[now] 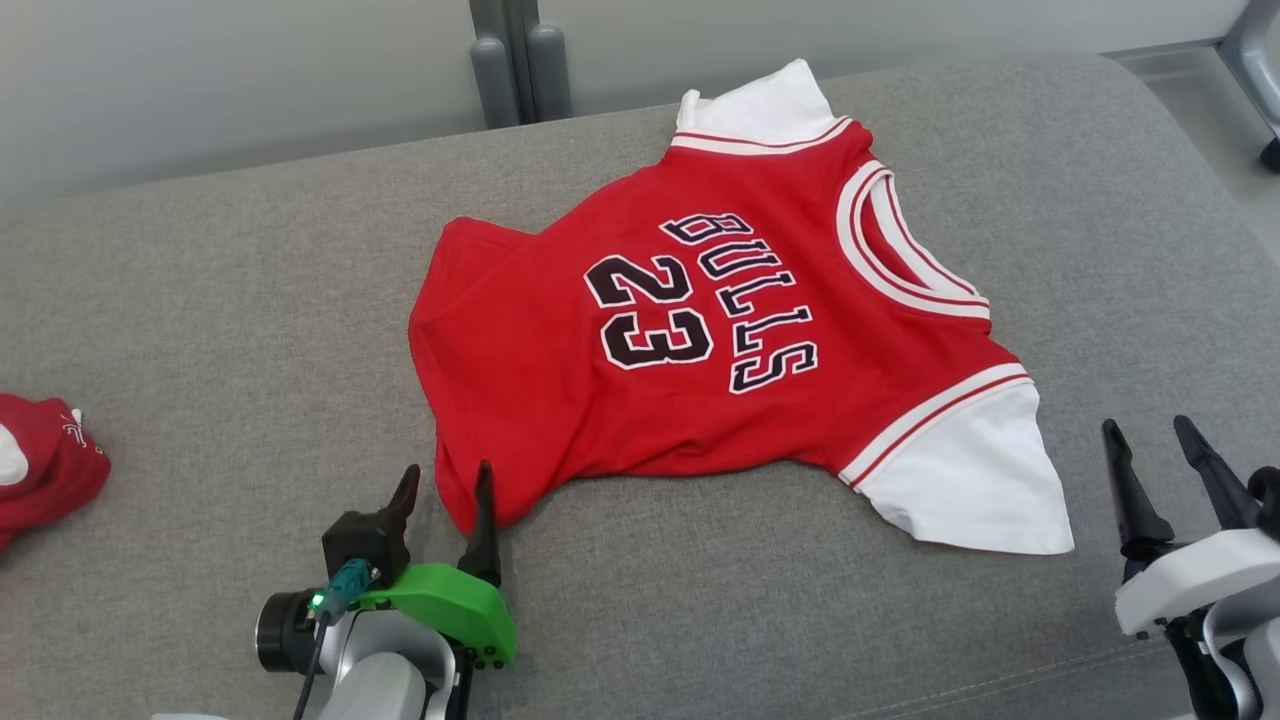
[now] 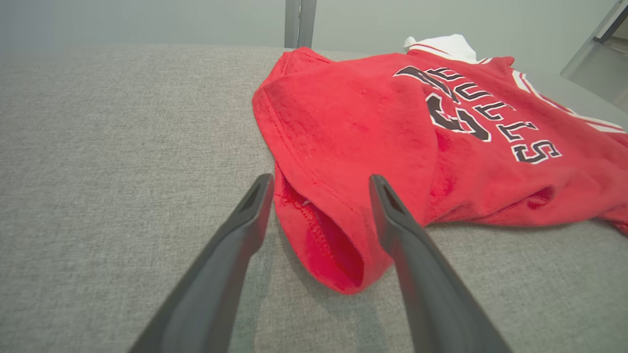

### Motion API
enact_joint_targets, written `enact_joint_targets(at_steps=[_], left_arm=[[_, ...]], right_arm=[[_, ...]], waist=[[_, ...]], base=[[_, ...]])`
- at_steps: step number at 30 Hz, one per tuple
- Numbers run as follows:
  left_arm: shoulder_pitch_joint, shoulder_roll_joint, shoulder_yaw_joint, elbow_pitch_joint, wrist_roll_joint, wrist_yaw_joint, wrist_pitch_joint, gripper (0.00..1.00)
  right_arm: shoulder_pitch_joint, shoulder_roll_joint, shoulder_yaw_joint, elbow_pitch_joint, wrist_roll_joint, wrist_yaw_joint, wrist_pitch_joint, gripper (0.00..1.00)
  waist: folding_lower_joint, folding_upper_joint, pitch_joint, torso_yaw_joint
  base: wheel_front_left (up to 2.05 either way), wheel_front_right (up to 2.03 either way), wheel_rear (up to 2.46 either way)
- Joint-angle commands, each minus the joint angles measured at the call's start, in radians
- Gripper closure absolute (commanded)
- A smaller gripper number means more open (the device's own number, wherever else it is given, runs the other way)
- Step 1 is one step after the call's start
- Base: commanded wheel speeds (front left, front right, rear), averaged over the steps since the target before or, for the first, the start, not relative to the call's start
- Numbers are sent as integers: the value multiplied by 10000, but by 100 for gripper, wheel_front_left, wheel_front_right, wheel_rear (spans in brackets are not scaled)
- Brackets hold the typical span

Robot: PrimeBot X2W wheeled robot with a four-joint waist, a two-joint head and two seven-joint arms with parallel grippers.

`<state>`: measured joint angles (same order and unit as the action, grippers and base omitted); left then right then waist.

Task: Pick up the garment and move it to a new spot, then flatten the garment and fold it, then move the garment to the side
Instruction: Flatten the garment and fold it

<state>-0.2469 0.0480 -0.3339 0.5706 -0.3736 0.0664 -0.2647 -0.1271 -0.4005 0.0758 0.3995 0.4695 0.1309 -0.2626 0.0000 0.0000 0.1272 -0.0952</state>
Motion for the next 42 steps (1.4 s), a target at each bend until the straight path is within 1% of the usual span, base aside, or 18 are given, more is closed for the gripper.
enact_joint_targets(at_steps=[1,5,9,15,19,20,21,22,24,27,29,32,34,36,37,38,39,42], left_arm=[[-166,48,86,96,30,84,8,0],[-540,44,442,606,83,94,8,0],[-934,45,603,1111,-112,-132,8,0],[-1231,46,252,1612,-445,-395,8,0],[-1339,49,-125,1709,-667,-350,8,0],[-1342,48,-177,1729,-781,-353,8,21],[-1335,48,-241,1801,-849,-342,6,51],[-1375,48,-300,1846,-897,-318,8,75],[-1497,48,-346,1769,-830,-296,8,100],[-1527,48,-193,1338,-589,-267,6,100],[-1507,51,-38,1128,-467,-322,6,100],[-1880,48,398,860,-111,-309,6,100],[-2498,275,846,1158,344,-303,6,100],[-3085,482,1042,1522,581,-314,5,100],[-3085,482,1042,1522,581,-314,5,100],[-3604,674,1165,2064,789,-323,6,100],[-3604,674,1165,2064,789,-323,6,100],[-4291,901,1253,3076,898,-407,5,100]], right_arm=[[114,102,-44,-153,-140,-4,-25,0],[25,473,-61,-673,-520,-4,-27,0],[-83,589,66,-794,-529,-4,-28,0],[-104,582,138,-664,-451,-4,-29,0],[-139,646,123,-596,-450,-4,-29,0],[-157,672,125,-590,-443,-4,-29,0],[-164,695,141,-562,-429,-4,-29,0],[-177,723,166,-548,-418,-4,-29,0],[-215,763,190,-554,-398,-4,-29,0],[-227,795,213,-582,-339,-4,-29,0],[-226,820,222,-578,-280,-4,-30,0],[-264,803,180,-615,-212,-4,-30,0],[-416,792,263,-704,-164,-4,-30,0],[-595,762,388,-768,-117,-4,-30,0],[-595,762,388,-768,-117,-4,-30,0],[-758,768,523,-829,-96,-4,-30,0],[-758,768,523,-829,-96,-4,-30,0],[-1014,793,699,-899,-37,-4,-30,0]], waist=[[0,0,115,-85],[0,0,324,-220],[0,0,502,-359],[0,0,597,-447],[0,0,618,-428],[0,0,628,-417],[0,0,637,-406],[0,0,646,-393],[0,0,665,-370],[0,0,710,-334],[0,0,748,-323],[0,0,882,-292],[0,0,1138,-353],[0,0,1388,-471],[0,0,1388,-471],[0,0,1633,-622],[0,0,1633,-622],[0,0,1919,-862]], base=[[0,0,0],[0,0,0],[0,0,0],[0,0,0],[0,0,0],[0,0,0],[0,0,0],[0,0,0],[0,0,0],[0,0,0],[0,0,0],[0,0,0],[0,0,0],[0,0,0],[0,0,0],[0,0,0],[0,0,0],[0,0,0]])
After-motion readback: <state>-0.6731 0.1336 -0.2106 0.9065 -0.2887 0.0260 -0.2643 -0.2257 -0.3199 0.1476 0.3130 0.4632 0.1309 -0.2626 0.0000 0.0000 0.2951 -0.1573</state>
